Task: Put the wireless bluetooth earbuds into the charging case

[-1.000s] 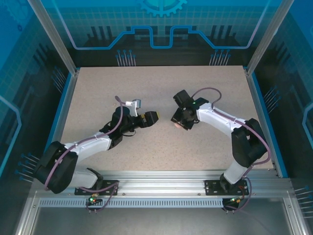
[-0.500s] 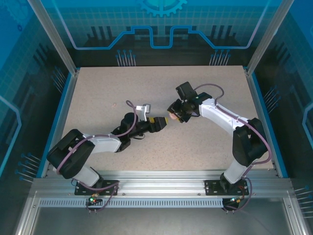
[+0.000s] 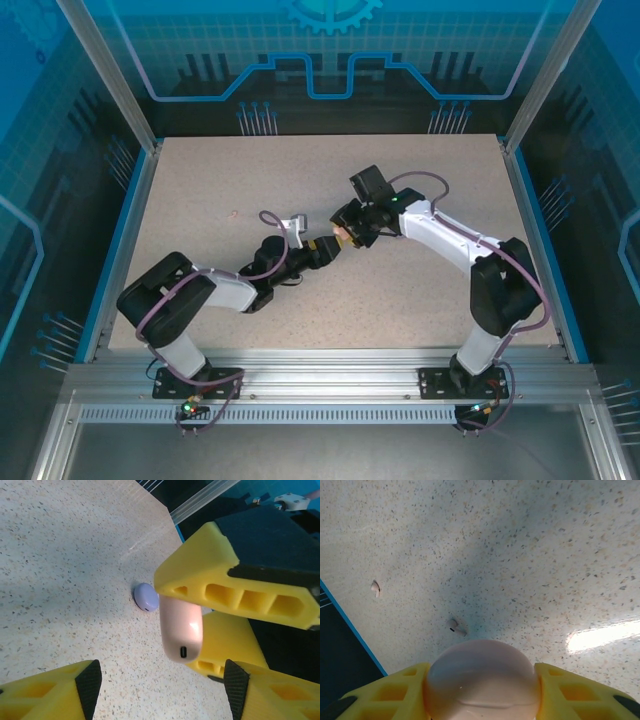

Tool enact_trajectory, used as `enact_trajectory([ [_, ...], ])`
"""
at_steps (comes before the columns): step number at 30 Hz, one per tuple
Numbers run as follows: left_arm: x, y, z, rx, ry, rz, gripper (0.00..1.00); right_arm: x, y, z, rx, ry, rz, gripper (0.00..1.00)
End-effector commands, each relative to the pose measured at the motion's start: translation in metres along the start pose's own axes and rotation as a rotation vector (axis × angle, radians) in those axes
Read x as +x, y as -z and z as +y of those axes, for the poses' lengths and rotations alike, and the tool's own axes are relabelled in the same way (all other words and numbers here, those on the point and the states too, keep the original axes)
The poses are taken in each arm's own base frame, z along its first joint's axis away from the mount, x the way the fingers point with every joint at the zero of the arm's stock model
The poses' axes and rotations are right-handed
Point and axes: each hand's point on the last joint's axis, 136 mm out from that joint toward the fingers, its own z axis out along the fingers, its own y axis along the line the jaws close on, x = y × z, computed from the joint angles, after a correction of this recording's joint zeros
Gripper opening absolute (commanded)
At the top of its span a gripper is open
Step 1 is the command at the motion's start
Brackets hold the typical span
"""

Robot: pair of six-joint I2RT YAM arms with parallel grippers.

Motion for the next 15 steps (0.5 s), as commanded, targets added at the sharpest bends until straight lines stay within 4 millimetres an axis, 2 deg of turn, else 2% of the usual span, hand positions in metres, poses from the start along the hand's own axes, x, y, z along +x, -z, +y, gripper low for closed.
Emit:
enact_trajectory([
  [1,-0.0185,-0.0062,-0.0157,0.043,0.004,-0.077,0.65,0.0092,-0.0027,0.0148,-0.030,-0.006,0.025,0.35],
  [15,-0.0225,-0.0159,-0.0136,0.036,0.010,-0.092,0.46,0.0159,-0.0049,0.0181,-0.034,0.004,0.037,0.35],
])
